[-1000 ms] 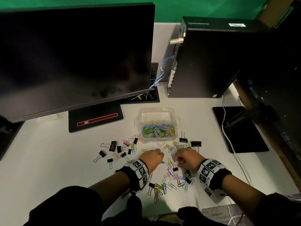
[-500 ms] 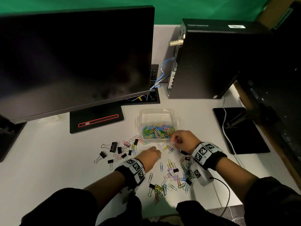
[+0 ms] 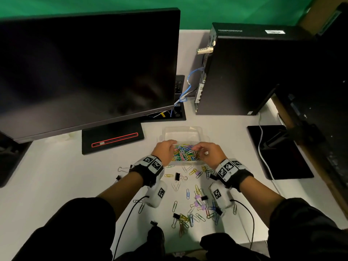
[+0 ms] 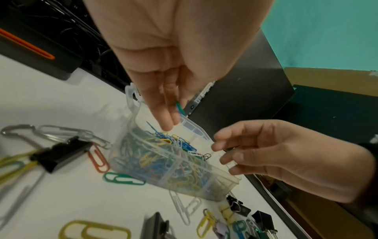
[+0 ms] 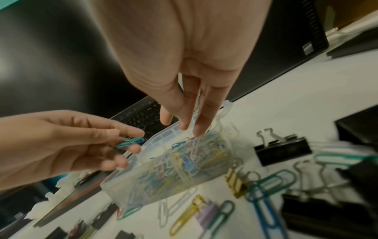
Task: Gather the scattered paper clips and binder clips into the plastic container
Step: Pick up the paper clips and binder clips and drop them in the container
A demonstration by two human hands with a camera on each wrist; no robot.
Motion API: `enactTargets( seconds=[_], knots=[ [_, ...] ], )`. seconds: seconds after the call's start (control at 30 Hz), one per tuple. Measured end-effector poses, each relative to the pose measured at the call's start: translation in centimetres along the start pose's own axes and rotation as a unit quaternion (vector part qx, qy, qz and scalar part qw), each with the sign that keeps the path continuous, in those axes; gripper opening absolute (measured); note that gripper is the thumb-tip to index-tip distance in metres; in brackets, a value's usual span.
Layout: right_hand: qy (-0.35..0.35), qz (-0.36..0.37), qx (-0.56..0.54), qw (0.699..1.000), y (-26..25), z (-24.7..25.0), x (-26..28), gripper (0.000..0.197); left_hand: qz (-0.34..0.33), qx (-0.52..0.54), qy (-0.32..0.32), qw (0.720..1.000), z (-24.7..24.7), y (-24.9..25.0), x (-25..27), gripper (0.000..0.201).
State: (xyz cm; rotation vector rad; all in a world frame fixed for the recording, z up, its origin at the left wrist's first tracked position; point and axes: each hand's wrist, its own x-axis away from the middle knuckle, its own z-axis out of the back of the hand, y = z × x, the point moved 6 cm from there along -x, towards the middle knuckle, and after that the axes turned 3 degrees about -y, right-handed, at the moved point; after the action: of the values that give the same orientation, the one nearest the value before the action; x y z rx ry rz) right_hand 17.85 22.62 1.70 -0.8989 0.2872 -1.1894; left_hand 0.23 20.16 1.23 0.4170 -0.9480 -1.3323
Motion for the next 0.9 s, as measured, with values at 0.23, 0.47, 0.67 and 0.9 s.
enactTargets(
  seconds=[0.23,0.47,0.67,0.9],
  knots=[
    [-0.045,0.011,0.051,0.998,2.5,1.5,3.7,0.024,-0.123,-0.088,-0.021,0.988,-2.8,1.7,1.7,0.036],
    [-0.144,-0.039,0.121,0.981,6.7,1.5,7.7,0.028,-0.177,-0.177,-0.202,0.947,-8.8,2.6,4.4,0.031],
    [-0.156,-0.046,0.200,0.966,7.8,0.9,10.0,0.038,-0.182,-0.219,-0.272,0.919,-12.5,2.3,5.1,0.040],
    [-0.089,-0.059,0.129,0.986,7.9,0.5,10.1,0.056,-0.185,-0.222,-0.237,0.928,-12.4,1.8,4.8,0.027]
  ],
)
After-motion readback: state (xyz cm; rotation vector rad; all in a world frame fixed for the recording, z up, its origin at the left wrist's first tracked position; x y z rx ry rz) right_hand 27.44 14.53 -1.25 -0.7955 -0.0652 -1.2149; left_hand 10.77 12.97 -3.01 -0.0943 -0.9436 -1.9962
